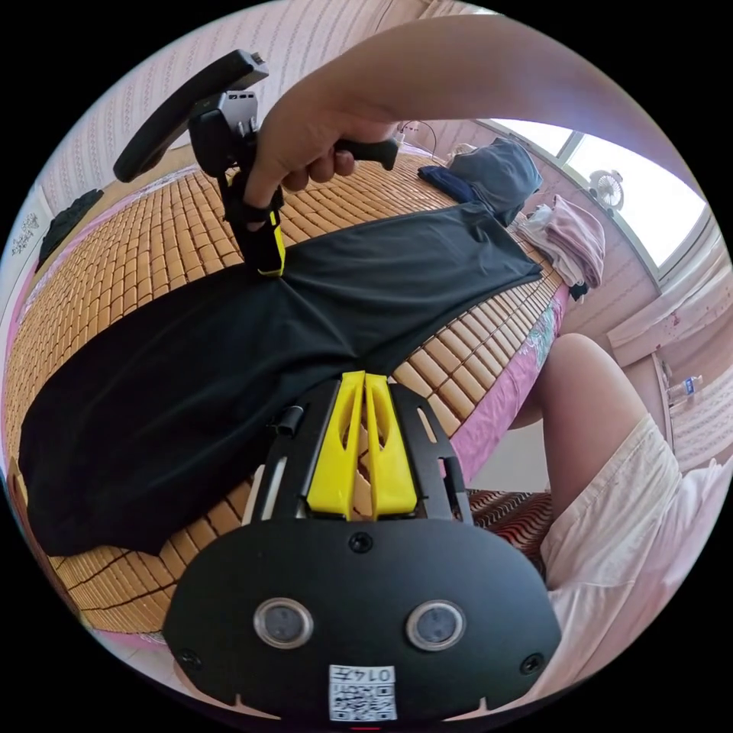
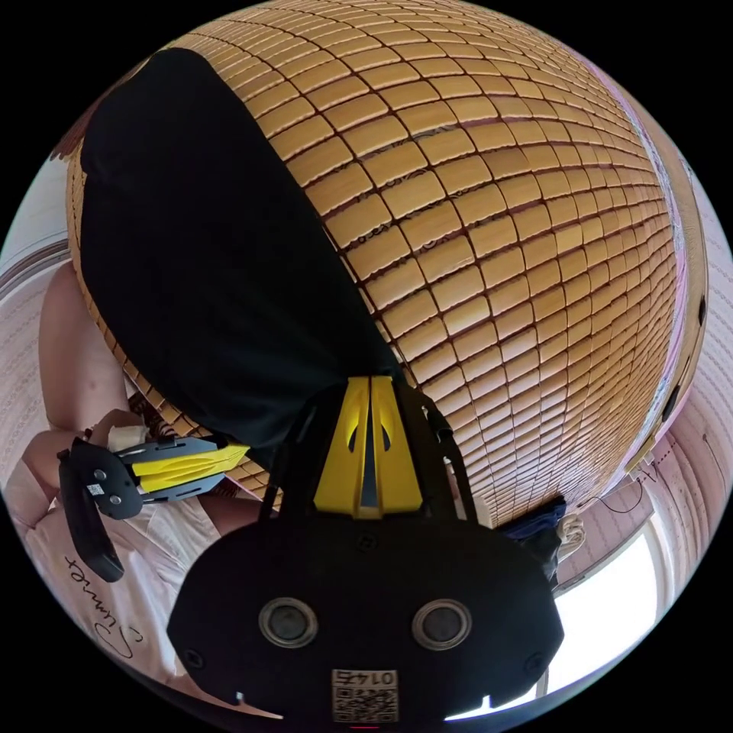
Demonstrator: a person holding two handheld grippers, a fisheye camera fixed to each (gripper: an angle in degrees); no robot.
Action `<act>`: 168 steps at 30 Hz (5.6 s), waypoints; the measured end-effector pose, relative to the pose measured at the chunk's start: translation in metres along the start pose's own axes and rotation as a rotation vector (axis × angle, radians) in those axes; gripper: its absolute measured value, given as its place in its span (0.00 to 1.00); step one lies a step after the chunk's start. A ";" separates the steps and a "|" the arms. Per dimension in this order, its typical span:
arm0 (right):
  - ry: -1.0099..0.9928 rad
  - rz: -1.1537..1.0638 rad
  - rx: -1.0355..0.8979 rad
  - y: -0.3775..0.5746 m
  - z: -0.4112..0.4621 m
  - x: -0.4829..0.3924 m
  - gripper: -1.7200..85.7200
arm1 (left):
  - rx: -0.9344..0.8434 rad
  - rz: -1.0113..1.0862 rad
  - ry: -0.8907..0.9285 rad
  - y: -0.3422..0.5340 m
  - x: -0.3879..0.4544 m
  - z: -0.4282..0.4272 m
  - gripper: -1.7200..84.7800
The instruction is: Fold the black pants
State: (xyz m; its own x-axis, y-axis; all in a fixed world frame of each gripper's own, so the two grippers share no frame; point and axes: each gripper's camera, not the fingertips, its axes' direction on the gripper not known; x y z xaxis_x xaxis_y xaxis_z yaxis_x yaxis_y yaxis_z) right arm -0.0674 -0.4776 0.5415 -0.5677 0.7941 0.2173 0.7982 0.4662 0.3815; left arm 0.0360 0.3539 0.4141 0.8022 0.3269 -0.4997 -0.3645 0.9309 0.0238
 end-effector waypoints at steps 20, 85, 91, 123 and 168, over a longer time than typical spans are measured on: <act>-0.110 0.278 0.600 0.299 0.116 0.033 0.02 | -0.018 0.159 0.044 -0.022 0.114 0.010 0.04; -0.902 1.012 1.910 1.256 0.554 0.106 0.03 | 0.373 0.558 0.479 -0.136 0.405 -0.111 0.01; -0.939 0.721 1.726 1.114 0.438 0.121 0.03 | 0.442 0.419 0.314 -0.070 0.289 -0.160 0.01; -0.624 0.944 0.714 0.700 0.317 0.063 0.16 | 0.096 -0.523 -0.286 0.106 -0.108 -0.205 0.12; -0.275 -0.002 1.196 0.698 0.005 0.049 0.03 | 0.449 0.021 0.171 0.166 0.008 -0.385 0.01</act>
State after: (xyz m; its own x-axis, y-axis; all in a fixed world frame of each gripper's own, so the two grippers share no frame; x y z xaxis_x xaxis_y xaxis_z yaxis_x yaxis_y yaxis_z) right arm 0.4629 -0.1117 0.8142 -0.6234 0.7811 -0.0342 0.5619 0.4172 -0.7143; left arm -0.2000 0.4482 0.0804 0.6937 0.3498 -0.6296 -0.1090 0.9151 0.3883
